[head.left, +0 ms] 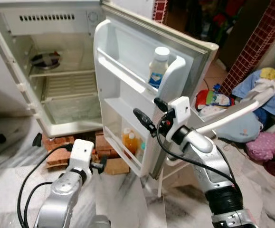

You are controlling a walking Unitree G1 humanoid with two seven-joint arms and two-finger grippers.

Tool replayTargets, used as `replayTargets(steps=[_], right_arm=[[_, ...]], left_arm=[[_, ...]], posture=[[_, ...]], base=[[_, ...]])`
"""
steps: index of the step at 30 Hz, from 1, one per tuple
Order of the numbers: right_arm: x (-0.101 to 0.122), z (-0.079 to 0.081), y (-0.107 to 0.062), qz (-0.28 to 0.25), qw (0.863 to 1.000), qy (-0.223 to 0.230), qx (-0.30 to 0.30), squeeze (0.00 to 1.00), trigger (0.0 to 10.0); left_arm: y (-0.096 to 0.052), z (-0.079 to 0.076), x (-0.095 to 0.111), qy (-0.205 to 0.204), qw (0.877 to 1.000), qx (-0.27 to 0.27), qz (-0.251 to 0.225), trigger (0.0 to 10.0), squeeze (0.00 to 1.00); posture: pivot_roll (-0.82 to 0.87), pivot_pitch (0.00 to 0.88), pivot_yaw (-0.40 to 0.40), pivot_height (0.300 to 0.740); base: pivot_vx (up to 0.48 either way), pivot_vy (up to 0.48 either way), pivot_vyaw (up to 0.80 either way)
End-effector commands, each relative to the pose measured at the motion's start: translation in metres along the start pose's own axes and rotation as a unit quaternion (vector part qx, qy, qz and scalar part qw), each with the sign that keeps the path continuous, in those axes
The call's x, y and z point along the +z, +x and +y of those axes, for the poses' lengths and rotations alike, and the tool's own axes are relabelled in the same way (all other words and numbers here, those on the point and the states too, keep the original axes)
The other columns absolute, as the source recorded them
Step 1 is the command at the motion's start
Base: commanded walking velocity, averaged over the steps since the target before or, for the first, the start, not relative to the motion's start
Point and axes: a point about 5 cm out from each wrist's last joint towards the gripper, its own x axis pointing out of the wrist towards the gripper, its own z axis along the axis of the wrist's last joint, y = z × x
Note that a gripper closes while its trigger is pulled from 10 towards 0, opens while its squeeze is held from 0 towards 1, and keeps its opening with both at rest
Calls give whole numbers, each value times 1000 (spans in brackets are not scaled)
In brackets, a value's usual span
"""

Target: Restocking fridge

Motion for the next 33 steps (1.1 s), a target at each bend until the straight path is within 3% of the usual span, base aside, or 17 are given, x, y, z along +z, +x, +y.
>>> replayTargets(steps=[1, 5, 8, 10, 11, 14, 15, 17, 18, 21, 23, 25, 29, 31, 33], right_arm=[[14, 2, 10, -18, 1000, 3, 0, 0, 10000], [14, 36, 18, -10, 993, 30, 111, 0, 10000], [-4, 55, -5, 47, 974, 49, 217, 0, 10000], [-10, 54, -12, 70, 971, 42, 225, 0, 10000], [-23, 48, -25, 124, 965, 39, 228, 0, 10000], [-36, 38, -43, 187, 954, 34, 232, 0, 10000], [-46, 20, -60, 235, 953, 26, 190, 0, 10000], [-52, 2, -74, 269, 953, 20, 136, 0, 10000], [-52, -15, -83, 280, 957, 5, 78, 0, 10000], [-48, -37, -91, 282, 959, -13, -10, 0, 10000], [-32, -66, -95, 243, 960, -53, -129, 0, 10000], [-3, -87, -87, 147, 962, -65, -220, 0, 10000], [26, -97, -75, 54, 963, -74, -255, 0, 10000], [32, -97, -71, 34, 963, -74, -257, 0, 10000], [55, -94, -54, -33, 971, -59, -228, 0, 10000]], left_arm=[[0, -1, 5, 8, 1000, -7, -2, 10000, 0], [1, -3, 6, 25, 1000, -15, 1, 10000, 0], [-1, -4, 6, 24, 1000, -13, 1, 10000, 0], [-1, -3, 6, 23, 1000, -12, 2, 10000, 0], [-1, -3, 5, 23, 1000, -12, 3, 10000, 0], [-2, -3, 5, 23, 1000, -13, 5, 10000, 0], [-2, -3, 5, 24, 1000, -13, 6, 10000, 0], [-2, -3, 5, 25, 1000, -15, 7, 10000, 0], [-1, -3, 4, 27, 999, -18, 9, 10000, 0], [-1, -3, 4, 31, 999, -21, 11, 10000, 0], [0, -3, 3, 35, 999, -24, 15, 10000, 0], [0, -2, 4, 38, 999, -27, 19, 10000, 0], [1, -3, 2, 41, 998, -31, 33, 10000, 0], [1, -3, 2, 41, 998, -34, 37, 10000, 0], [-2, -5, -5, 22, 996, -56, 69, 10000, 0]], posture=[[136, 0, -60, 740], [148, 0, -65, 740], [151, 0, -71, 740], [151, 0, -71, 740], [150, 0, -74, 740], [147, 0, -73, 740], [141, 0, -71, 740], [133, 0, -69, 740], [122, 0, -62, 740], [110, 0, -52, 740], [101, 0, -39, 740], [99, 0, -31, 740], [106, 0, -30, 740], [108, 0, -30, 740], [117, 0, -35, 740]], base=[[0, 0, 0], [0, 0, 0], [0, 0, 0], [0, 0, 0], [0, 0, 0], [0, 0, 0], [0, 0, 0], [0, 0, 0], [0, 0, 0], [0, 0, 0], [0, 0, 0], [0, 0, 0], [0, 0, 0], [0, 0, 0], [0, 0, 0]])
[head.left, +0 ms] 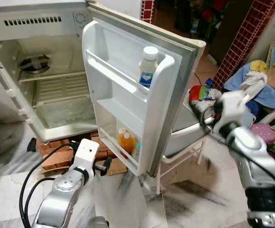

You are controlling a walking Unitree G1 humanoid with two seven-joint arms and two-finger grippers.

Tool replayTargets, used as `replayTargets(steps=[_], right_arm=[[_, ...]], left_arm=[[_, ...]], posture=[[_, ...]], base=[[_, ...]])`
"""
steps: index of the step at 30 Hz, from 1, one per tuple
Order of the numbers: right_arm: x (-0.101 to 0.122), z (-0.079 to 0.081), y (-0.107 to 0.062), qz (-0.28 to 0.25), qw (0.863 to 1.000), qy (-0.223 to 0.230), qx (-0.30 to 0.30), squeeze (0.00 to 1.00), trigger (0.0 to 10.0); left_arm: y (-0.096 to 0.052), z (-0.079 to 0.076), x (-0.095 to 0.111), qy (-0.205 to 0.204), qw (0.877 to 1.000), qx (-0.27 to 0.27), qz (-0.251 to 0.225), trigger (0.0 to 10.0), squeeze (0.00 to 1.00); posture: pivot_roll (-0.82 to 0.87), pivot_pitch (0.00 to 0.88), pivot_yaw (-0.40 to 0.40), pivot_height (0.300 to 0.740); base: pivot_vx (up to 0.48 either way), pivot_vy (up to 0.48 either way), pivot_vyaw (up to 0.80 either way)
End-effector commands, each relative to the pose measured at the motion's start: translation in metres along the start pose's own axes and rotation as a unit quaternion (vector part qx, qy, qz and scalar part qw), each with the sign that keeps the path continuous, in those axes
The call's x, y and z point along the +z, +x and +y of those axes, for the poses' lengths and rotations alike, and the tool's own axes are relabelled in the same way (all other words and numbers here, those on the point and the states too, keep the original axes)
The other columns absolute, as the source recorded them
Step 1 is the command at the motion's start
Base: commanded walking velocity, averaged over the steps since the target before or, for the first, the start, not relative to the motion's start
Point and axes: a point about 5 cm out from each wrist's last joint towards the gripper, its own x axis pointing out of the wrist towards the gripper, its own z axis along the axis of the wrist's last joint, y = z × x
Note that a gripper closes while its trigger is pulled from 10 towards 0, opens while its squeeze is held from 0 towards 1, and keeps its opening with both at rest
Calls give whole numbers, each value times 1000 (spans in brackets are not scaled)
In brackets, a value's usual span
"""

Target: Restocking fridge

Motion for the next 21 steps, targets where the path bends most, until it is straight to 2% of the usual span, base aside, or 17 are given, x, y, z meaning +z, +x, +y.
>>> replayTargets(steps=[1, 7, 8, 10, 12, 13, 14, 15, 16, 17, 18, 19, 20, 21], right_arm=[[14, 3, 9, -41, 999, 23, 13, 0, 10000], [42, 17, 36, -101, 991, 47, 69, 0, 10000], [48, 25, 42, -110, 985, 76, 107, 0, 10000], [51, 30, 44, -112, 980, 95, 131, 0, 10000], [56, 44, 42, -111, 963, 141, 204, 0, 10000], [63, 57, 35, -113, 938, 182, 271, 0, 10000], [74, 73, 22, -120, 897, 225, 362, 0, 10000], [77, 77, 17, -123, 883, 233, 389, 0, 10000], [77, 77, 17, -123, 883, 233, 389, 0, 10000], [85, 88, 3, -123, 843, 257, 457, 0, 10000], [85, 88, 3, -123, 843, 257, 457, 0, 10000], [89, 96, -12, -120, 802, 274, 517, 0, 10000], [91, 97, -18, -117, 782, 291, 539, 0, 10000], [91, 97, -19, -118, 778, 298, 541, 0, 10000]], left_arm=[[-2, -5, -8, -13, 999, -29, 35, 10000, 0], [-3, -9, -10, -6, 998, -42, 43, 10000, 0], [-3, -9, -10, -7, 998, -41, 42, 10000, 0], [-3, -10, -9, -8, 998, -41, 42, 10000, 0], [-3, -10, -9, -8, 998, -42, 44, 10000, 0], [-3, -10, -9, -8, 998, -42, 45, 10000, 0], [-4, -10, -9, -8, 998, -43, 48, 10000, 0], [-4, -10, -9, -8, 998, -44, 48, 10000, 0], [-4, -10, -9, -8, 998, -44, 48, 10000, 0], [-4, -11, -10, -11, 997, -54, 56, 10000, 0], [-4, -11, -10, -11, 997, -54, 56, 10000, 0], [-5, -14, -11, -13, 995, -73, 64, 10000, 0], [-6, -16, -11, -12, 994, -82, 67, 10000, 0], [-6, -16, -11, -11, 994, -83, 67, 10000, 0]], posture=[[119, 0, -36, 740], [135, 0, -45, 740], [141, 0, -49, 740], [142, 0, -49, 740], [146, 0, -53, 740], [147, 0, -54, 740], [144, 0, -54, 740], [144, 0, -54, 740], [144, 0, -54, 740], [142, 0, -55, 740], [142, 0, -55, 740], [138, 0, -52, 740], [138, 0, -52, 740], [138, 0, -52, 740]], base=[[0, 0, 0], [0, 0, 0], [0, 0, 0], [0, 0, 0], [0, 0, 0], [0, 0, 0], [0, 0, 0], [0, 0, 0], [0, 0, 0], [0, 0, 0], [0, 0, 0], [0, 0, 0], [0, 0, 0], [0, 0, 0]])
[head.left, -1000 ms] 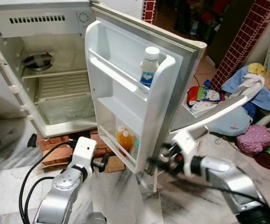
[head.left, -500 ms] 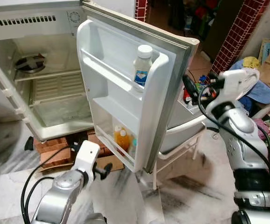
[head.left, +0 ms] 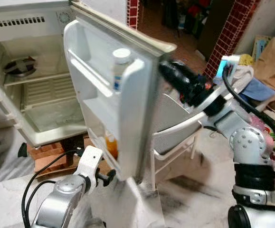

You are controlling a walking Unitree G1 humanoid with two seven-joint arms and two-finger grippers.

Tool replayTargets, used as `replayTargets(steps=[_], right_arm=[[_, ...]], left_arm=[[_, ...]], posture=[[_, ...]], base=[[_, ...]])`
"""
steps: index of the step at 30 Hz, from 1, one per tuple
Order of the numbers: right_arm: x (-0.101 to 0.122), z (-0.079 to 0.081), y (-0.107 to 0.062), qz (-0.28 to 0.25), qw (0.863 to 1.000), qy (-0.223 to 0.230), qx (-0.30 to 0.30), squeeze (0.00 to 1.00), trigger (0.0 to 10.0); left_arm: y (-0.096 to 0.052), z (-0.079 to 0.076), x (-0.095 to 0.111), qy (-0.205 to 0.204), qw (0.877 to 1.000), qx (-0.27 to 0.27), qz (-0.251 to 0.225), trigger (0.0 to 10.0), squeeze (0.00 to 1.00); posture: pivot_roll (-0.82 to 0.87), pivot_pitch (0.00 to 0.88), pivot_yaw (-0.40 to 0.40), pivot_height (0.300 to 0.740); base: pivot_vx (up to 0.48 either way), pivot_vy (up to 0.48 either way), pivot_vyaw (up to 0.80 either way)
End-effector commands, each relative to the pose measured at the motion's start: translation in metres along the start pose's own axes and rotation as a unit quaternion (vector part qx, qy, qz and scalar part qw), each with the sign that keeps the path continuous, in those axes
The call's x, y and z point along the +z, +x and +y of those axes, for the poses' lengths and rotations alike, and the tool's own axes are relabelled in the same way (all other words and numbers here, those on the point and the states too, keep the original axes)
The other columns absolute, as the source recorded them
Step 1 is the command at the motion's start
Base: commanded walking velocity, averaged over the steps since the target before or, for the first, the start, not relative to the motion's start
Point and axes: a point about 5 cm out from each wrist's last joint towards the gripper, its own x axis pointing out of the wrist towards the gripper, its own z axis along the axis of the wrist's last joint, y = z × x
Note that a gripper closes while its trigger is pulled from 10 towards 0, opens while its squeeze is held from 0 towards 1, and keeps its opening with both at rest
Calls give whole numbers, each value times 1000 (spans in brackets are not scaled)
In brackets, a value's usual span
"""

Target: Restocking fridge

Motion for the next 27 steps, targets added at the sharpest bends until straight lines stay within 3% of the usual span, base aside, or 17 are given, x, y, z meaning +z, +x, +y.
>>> replayTargets(steps=[1, 4, 9, 14, 16, 17, 21, 22, 24, 27], right_arm=[[6, 11, 4, -5, 999, 9, 46, 0, 10000], [6, 10, -3, -3, 999, 25, 32, 0, 10000], [-17, -22, -21, 42, 994, -2, -101, 0, 10000], [-25, -34, -29, 47, 987, -4, -152, 0, 10000], [-32, -47, -40, 58, 973, -27, -223, 0, 10000], [-32, -47, -40, 58, 973, -27, -223, 0, 10000], [-49, -64, -61, 85, 931, -101, -341, 0, 10000], [-49, -64, -61, 85, 931, -101, -341, 0, 10000], [-68, -62, -71, 96, 908, -127, -387, 0, 10000], [-81, -58, -73, 106, 902, -132, -397, 0, 10000]], left_arm=[[-1, 0, 1, 3, 1000, -6, 3, 10000, 0], [-2, 0, 1, 4, 1000, -4, 2, 10000, 0], [-1, 0, 1, 7, 1000, -4, 2, 10000, 0], [-2, 0, 1, 6, 1000, -1, 1, 10000, 0], [-3, 4, 3, 3, 1000, 22, -12, 10000, 0], [-3, 4, 3, 3, 1000, 22, -12, 10000, 0], [-9, 24, 13, -6, 992, 103, -71, 10000, 0], [-9, 24, 13, -6, 992, 103, -71, 10000, 0], [-16, 43, 20, -5, 978, 174, -114, 10000, 0], [-19, 46, 22, 2, 974, 189, -128, 10000, 0]], posture=[[137, 0, -52, 740], [134, 0, -50, 740], [137, 0, -52, 740], [141, 0, -54, 740], [141, 0, -57, 740], [141, 0, -57, 740], [144, 0, -69, 740], [144, 0, -69, 740], [142, 0, -69, 740], [142, 0, -68, 740]], base=[[0, 0, 0], [0, 0, 0], [0, 0, 0], [0, 0, 0], [0, 0, 0], [0, 0, 0], [0, 0, 0], [0, 0, 0], [0, 171, 0], [0, 431, 0]])
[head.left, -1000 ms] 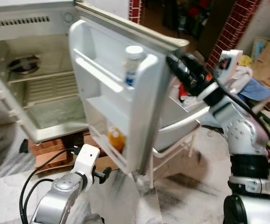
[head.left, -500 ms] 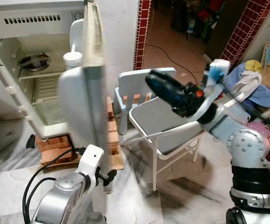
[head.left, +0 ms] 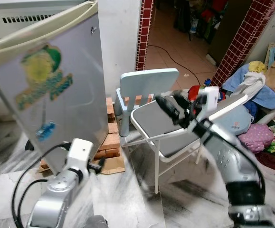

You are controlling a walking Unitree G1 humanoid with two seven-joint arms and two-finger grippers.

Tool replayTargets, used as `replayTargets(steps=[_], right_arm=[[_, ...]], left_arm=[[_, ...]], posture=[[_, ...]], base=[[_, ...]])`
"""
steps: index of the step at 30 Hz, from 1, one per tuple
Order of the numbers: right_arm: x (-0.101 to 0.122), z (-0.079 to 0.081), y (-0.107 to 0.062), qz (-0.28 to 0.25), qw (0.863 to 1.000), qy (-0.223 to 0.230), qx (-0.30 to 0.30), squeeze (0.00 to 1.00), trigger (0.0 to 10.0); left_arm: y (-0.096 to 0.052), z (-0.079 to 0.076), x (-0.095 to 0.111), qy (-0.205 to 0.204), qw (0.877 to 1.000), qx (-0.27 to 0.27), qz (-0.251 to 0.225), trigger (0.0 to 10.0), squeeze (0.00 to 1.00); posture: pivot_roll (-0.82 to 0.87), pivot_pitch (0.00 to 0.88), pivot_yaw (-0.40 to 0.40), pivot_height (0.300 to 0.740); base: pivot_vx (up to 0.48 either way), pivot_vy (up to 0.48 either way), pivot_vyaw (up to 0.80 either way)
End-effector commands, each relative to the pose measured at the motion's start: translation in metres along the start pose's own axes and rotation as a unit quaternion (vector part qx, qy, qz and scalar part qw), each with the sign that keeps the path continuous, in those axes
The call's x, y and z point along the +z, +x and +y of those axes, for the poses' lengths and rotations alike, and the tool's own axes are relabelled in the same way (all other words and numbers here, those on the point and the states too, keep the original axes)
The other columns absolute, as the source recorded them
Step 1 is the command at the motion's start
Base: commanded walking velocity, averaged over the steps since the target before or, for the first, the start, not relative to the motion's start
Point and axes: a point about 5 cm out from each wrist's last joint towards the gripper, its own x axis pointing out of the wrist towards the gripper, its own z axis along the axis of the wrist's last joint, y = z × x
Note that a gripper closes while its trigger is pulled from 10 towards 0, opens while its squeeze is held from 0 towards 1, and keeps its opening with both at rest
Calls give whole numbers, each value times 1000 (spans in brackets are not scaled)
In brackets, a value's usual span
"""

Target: Restocking fridge

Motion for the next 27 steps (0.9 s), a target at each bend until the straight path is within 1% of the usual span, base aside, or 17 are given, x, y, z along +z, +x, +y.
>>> replayTargets(steps=[1, 3, 6, 8, 12, 14, 16, 19, 22, 23, 24, 27], right_arm=[[8, 5, 3, -24, 999, -23, -11, 0, 10000], [4, 5, 2, -31, 999, -25, -33, 0, 10000], [-5, 3, 0, -33, 996, -47, -74, 0, 10000], [-15, -1, -3, -30, 991, -60, -115, 0, 10000], [-18, 0, -3, -26, 990, -60, -122, 0, 10000], [-22, -2, -2, -21, 989, -63, -130, 0, 10000], [-22, -2, -2, -22, 989, -64, -131, 0, 10000], [-21, -3, 0, -30, 989, -66, -132, 0, 10000], [-20, -3, 0, -34, 987, -71, -139, 0, 10000], [-20, -3, 0, -34, 987, -71, -139, 0, 10000], [-20, -4, 1, -36, 987, -73, -141, 0, 10000], [-20, -4, 2, -38, 986, -75, -142, 0, 10000]], left_arm=[[1, -1, 3, 17, 1000, 1, -16, 10000, 0], [1, -3, 5, 30, 999, 0, -29, 10000, 0], [2, -6, 10, 24, 999, 0, -47, 10000, 0], [3, -7, 13, 32, 997, 2, -71, 10000, 0], [3, -8, 13, 36, 996, 0, -79, 10000, 0], [3, -7, 14, 44, 995, 2, -93, 10000, 0], [2, -7, 14, 44, 994, 2, -96, 10000, 0], [2, -2, 15, 31, 993, 15, -113, 10000, 0], [3, 1, 21, 33, 990, 25, -137, 10000, 0], [3, 1, 21, 33, 990, 25, -137, 10000, 0], [4, 1, 27, 44, 986, 22, -158, 10000, 0], [4, -1, 30, 53, 984, 17, -172, 10000, 0]], posture=[[144, 0, -68, 740], [145, 0, -69, 740], [148, 0, -70, 740], [148, 0, -70, 740], [147, 0, -68, 740], [139, 0, -63, 740], [137, 0, -61, 740], [133, 0, -62, 740], [136, 0, -66, 740], [136, 0, -66, 740], [135, 0, -67, 740], [134, 0, -65, 740]], base=[[0, 476, 0], [0, 474, 0], [0, 472, 0], [0, 472, 0], [0, 472, 0], [0, 472, -403], [0, 472, -406], [0, 476, -467], [0, 476, -477], [0, 476, -481], [0, 476, -475], [0, 476, -471]])
